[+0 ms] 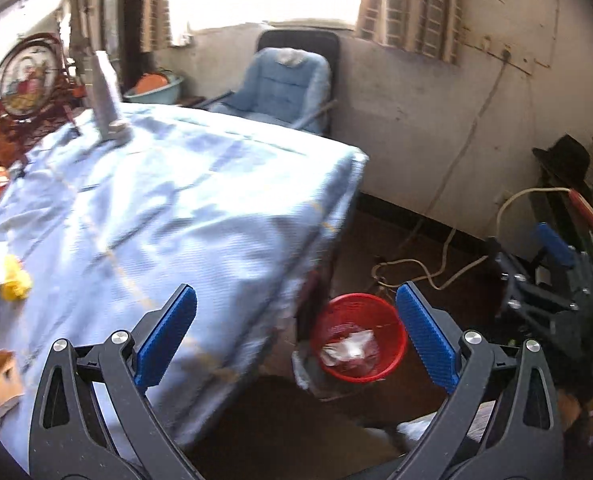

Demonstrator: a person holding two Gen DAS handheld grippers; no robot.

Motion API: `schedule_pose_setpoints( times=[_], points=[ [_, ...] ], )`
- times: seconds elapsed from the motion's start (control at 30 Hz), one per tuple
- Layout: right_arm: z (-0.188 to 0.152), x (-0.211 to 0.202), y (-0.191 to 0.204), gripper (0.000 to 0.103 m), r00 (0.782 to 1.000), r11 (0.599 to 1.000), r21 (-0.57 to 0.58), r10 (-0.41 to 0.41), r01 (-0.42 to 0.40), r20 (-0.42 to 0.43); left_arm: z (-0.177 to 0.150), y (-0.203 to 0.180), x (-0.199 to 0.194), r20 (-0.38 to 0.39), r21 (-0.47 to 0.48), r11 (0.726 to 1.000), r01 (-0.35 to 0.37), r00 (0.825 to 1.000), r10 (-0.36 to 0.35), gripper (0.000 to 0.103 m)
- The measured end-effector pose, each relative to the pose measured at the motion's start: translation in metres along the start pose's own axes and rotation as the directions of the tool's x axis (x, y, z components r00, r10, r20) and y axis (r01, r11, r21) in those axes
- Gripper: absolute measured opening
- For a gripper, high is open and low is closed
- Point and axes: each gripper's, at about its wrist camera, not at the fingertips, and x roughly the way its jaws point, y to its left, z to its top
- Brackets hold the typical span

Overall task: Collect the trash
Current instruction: 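Move both tools back from the wastebasket to the table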

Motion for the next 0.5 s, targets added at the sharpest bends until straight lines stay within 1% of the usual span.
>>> schedule_pose_setpoints(
  times=[0.03,0.1,0.17,0.23,0.3,0.33,0.43,0.5],
  points=[
    [0.001,-0.004,0.003,0.097,1.0,1.0,-0.003,0.02,-0.02,0.005,-0.002,0.007,-0.006,0.008,-0.005,1.0,-0.018,1.0,0.018,0.096],
    [0.002,-0.012,0.008,0.097,0.995,0.995,0.007,0.103,-0.103,0.007,-0.006,0.029,-0.021,0.028,-0.022,0.997,-0.07,0.997,0.07,0.096],
    [0.005,-0.015,0.01,0.097,0.98,0.979,0.038,0.201,-0.2,-0.012,-0.011,0.051,-0.033,0.041,-0.04,0.992,-0.116,0.992,0.118,0.096],
    [0.009,-0.017,0.014,0.097,0.962,0.961,0.066,0.269,-0.267,-0.033,-0.015,0.078,-0.045,0.045,-0.067,0.983,-0.171,0.984,0.175,0.096],
    [0.012,-0.02,0.02,0.097,0.953,0.952,0.081,0.299,-0.296,-0.04,-0.018,0.103,-0.053,0.041,-0.093,0.972,-0.214,0.975,0.219,0.096],
    [0.014,-0.022,0.024,0.097,0.95,0.949,0.082,0.31,-0.306,-0.038,-0.02,0.122,-0.059,0.034,-0.117,0.962,-0.245,0.967,0.251,0.096],
    [0.015,-0.027,0.04,0.097,0.945,0.944,0.065,0.326,-0.323,-0.038,-0.026,0.162,-0.07,0.015,-0.161,0.938,-0.307,0.95,0.313,0.096],
    [0.015,-0.028,0.052,0.097,0.94,0.94,0.05,0.339,-0.336,-0.049,-0.029,0.195,-0.077,-0.012,-0.199,0.908,-0.368,0.928,0.373,0.096]
  ],
)
